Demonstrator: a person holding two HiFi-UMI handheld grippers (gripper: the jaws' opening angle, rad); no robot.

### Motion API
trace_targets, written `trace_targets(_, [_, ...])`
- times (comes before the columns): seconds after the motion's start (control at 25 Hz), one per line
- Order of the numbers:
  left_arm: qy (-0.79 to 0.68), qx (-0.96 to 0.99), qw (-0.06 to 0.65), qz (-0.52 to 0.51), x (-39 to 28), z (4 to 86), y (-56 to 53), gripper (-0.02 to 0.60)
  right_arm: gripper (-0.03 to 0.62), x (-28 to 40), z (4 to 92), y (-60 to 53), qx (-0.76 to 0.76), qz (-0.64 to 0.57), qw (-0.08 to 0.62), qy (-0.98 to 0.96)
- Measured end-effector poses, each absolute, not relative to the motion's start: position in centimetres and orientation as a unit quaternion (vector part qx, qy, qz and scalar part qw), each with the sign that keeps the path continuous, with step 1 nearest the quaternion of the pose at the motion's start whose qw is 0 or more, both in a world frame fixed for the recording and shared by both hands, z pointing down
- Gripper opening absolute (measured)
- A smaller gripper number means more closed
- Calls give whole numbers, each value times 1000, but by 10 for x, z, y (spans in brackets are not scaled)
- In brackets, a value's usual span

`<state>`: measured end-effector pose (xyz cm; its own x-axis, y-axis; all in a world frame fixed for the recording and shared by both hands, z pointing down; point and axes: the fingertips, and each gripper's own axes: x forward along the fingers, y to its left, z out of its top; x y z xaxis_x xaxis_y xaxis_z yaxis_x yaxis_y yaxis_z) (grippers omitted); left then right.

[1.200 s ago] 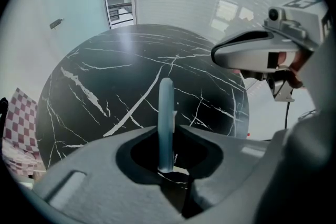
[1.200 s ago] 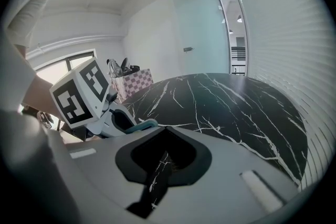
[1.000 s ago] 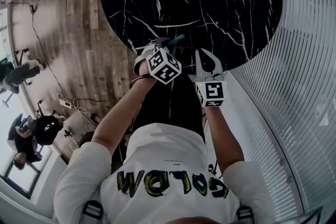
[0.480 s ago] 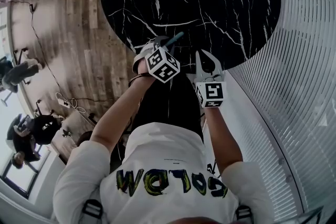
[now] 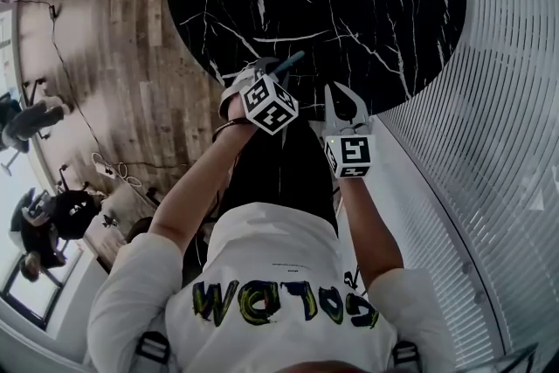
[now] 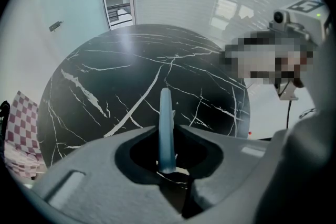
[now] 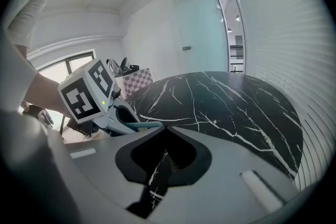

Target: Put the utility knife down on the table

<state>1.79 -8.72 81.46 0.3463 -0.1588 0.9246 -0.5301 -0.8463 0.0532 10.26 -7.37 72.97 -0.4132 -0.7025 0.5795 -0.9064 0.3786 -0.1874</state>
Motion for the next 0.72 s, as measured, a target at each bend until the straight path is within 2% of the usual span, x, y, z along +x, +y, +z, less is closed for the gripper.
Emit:
trace_targets(0.08, [-217,802,172,529,18,814,-88,80,2,103,729,-73,500,245,208,-804])
trace_targets(0.2, [-220,802,172,528,16,814,-89,114,2,103,728,-72,500,244,207,-804])
trace_targets(0.72, [-217,802,183,525,13,809,-86,132,2,109,718,-70,505,238,204,-804])
